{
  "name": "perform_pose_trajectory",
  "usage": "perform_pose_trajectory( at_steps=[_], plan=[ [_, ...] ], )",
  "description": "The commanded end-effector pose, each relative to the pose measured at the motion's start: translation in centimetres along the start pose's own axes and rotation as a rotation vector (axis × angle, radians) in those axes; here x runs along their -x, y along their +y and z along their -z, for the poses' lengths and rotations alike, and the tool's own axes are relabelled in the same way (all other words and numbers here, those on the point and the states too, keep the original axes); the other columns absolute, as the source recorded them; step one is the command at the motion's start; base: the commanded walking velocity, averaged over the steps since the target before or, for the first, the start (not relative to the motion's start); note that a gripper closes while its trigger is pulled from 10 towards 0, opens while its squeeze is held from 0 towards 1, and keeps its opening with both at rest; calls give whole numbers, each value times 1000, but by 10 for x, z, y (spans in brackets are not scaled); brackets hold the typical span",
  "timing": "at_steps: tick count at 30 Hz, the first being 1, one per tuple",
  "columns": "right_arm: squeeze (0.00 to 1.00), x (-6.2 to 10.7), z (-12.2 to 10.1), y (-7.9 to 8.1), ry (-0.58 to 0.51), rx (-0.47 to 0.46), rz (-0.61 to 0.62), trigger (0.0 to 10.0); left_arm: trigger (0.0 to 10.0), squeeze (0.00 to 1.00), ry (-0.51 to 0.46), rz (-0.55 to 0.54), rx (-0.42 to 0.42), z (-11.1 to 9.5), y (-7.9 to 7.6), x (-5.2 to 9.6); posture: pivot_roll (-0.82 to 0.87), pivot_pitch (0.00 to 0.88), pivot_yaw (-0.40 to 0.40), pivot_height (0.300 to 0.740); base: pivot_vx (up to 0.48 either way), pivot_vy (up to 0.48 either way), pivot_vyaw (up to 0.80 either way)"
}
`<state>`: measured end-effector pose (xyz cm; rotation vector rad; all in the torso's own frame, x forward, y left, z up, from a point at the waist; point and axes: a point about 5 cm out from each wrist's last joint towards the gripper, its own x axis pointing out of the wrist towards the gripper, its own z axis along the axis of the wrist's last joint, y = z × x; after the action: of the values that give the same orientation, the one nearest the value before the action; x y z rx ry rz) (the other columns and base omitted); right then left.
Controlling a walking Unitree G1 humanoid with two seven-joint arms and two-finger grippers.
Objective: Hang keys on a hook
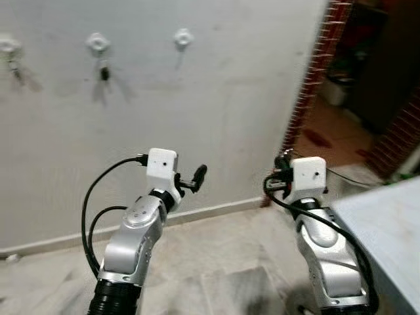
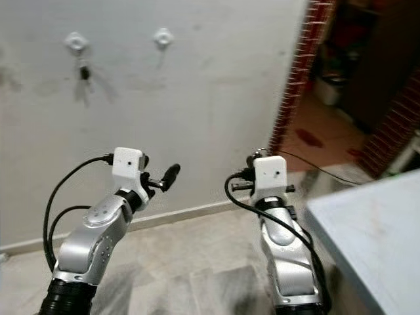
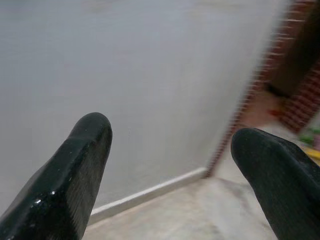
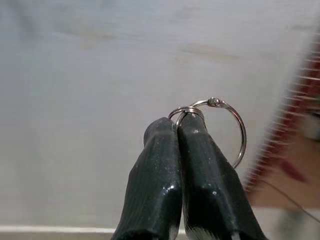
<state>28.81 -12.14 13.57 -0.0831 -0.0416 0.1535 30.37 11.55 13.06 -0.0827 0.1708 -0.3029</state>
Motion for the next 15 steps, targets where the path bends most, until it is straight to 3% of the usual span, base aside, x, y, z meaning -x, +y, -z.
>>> perform_pose_trajectory(
  at_steps=[1,2,15],
  plan=[
    [0,0,-3,-7,-15,8,18,10000,10000,0,-4,11,-4,-2,-5,-2,124,0,-28,740,401,0,794],
    [0,0,-3,-7,-15,6,19,10000,10000,0,-4,12,-4,-2,-5,-2,124,0,-28,740,401,0,794],
    [0,-1,-4,-9,-18,-2,24,10000,10000,0,-5,12,-3,-3,-5,-2,126,0,-28,740,398,0,0]
  ],
)
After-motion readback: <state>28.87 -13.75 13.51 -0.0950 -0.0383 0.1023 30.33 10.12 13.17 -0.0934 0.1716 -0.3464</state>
